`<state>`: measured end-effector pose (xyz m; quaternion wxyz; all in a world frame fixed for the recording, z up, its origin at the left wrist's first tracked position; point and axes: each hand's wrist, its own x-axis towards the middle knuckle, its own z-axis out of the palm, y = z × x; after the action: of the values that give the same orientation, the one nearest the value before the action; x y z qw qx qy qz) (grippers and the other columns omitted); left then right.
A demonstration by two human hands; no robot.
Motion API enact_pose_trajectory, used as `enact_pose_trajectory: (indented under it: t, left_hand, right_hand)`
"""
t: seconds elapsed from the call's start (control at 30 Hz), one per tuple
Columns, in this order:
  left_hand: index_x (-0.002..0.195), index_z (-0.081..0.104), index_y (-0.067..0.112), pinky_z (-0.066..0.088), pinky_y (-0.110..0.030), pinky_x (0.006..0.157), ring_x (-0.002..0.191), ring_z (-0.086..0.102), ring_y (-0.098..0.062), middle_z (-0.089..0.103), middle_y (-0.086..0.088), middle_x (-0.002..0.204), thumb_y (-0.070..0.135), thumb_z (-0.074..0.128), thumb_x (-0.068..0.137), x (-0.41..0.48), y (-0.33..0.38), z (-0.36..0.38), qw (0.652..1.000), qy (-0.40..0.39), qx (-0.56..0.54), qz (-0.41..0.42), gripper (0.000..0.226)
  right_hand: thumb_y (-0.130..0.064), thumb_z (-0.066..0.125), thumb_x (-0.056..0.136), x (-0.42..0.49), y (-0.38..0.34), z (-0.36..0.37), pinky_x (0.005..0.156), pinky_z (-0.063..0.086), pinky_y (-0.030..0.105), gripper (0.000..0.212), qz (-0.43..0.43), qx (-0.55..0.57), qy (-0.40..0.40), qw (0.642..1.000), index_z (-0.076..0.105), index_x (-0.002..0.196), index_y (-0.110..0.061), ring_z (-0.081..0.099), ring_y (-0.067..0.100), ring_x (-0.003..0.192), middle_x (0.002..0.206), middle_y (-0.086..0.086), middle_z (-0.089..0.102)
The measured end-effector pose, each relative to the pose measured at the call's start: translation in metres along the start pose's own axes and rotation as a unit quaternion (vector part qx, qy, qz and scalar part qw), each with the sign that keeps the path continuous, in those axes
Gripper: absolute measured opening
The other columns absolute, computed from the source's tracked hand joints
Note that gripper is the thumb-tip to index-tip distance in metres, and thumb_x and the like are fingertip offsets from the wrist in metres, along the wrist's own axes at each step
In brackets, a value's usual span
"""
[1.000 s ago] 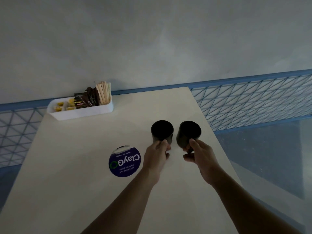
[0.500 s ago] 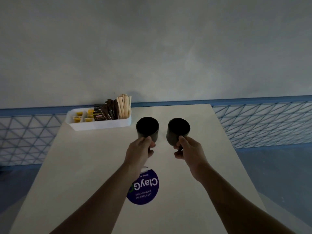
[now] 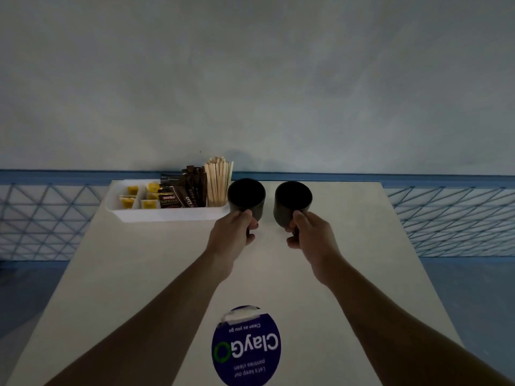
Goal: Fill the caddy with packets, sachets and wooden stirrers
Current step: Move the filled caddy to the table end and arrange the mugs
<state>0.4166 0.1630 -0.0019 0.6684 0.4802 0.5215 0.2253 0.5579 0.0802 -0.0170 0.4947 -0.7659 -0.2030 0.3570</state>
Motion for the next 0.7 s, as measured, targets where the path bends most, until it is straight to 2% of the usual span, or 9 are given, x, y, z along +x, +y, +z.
enact_pose_trajectory:
  t: [0.47, 0.7]
  left_hand:
    - [0.088, 0.065, 0.011, 0.053, -0.04, 0.098, 0.108, 0.062, -0.021, 0.065, -0.009, 0.108, 0.023, 0.053, 0.099, 0.04, -0.008, 0.008, 1.0, -0.009, -0.01, -0.018, 0.02]
    - [0.088, 0.065, 0.01, 0.053, -0.039, 0.098, 0.108, 0.062, -0.023, 0.065, -0.01, 0.107, 0.023, 0.052, 0.1, 0.044, -0.012, 0.016, 1.0, -0.009, 0.0, -0.015, 0.021]
  right_hand:
    - [-0.035, 0.047, 0.1, 0.041, 0.007, 0.017, 0.077, 0.059, 0.044, 0.029, 0.017, -0.003, 0.034, 0.999, 0.066, 0.088, -0.016, 0.065, 0.025, 0.074, 0.087, 0.004, 0.069]
    - [-0.037, 0.046, 0.1, 0.041, 0.013, 0.013, 0.083, 0.059, 0.051, 0.03, 0.022, -0.011, 0.03, 0.999, 0.066, 0.091, -0.016, 0.067, 0.026, 0.077, 0.088, 0.005, 0.069]
